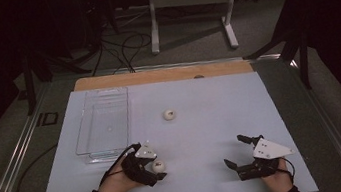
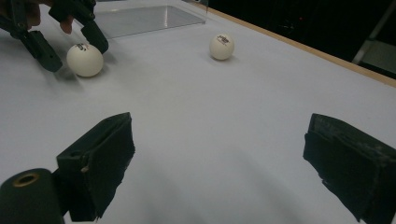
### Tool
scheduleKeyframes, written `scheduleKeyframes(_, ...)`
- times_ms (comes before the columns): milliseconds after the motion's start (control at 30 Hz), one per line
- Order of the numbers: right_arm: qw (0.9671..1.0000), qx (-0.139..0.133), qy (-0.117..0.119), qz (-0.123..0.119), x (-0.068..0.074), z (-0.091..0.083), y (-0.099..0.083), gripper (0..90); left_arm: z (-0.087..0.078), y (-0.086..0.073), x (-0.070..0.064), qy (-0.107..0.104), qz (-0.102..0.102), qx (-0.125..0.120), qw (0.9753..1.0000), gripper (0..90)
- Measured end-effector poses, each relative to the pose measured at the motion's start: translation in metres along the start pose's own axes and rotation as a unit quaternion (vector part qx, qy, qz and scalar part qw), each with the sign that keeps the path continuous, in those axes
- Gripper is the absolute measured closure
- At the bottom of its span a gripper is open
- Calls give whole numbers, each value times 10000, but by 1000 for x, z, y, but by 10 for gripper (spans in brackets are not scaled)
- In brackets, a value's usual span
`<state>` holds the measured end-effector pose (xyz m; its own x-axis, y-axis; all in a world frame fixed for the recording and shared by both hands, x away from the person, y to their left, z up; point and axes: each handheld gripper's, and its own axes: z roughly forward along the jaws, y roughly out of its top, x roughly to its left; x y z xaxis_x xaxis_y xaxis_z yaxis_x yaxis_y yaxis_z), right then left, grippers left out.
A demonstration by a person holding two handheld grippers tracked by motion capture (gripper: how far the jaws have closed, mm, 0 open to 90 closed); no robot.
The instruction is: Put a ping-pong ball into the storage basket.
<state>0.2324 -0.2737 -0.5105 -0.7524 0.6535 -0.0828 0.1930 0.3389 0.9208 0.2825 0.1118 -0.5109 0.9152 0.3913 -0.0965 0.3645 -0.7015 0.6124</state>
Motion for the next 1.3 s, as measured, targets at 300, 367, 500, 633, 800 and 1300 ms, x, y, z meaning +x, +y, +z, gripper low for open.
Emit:
scheduleKeyframes(300, 10000, 1, -14, -3, 0, 0, 0, 85, 2, 0, 1, -2, -10, 46, 10000, 380)
scheduleKeyframes(367, 10000, 5, -2, 3, 0, 0, 0, 85, 3, 0, 1, 0, 4, 42, 10000, 401)
scheduleKeyframes(500, 10000, 10, -4, -1, 0, 0, 0, 85, 4, 1, 0, 75, 38, 69, 9999, 455)
scheduleKeyframes(633, 10000, 10, -10, 3, 0, 0, 0, 85, 4, 1, 0, 73, 45, 91, 9999, 487)
scheduleKeyframes(800, 10000, 15, 7, 6, 0, 0, 0, 85, 4, 1, 0, 36, 112, 128, 9998, 512)
scheduleKeyframes(1300, 10000, 7, 1, 16, -1, 0, 0, 85, -4, 5, -1, -88, 238, 221, 9994, 520)
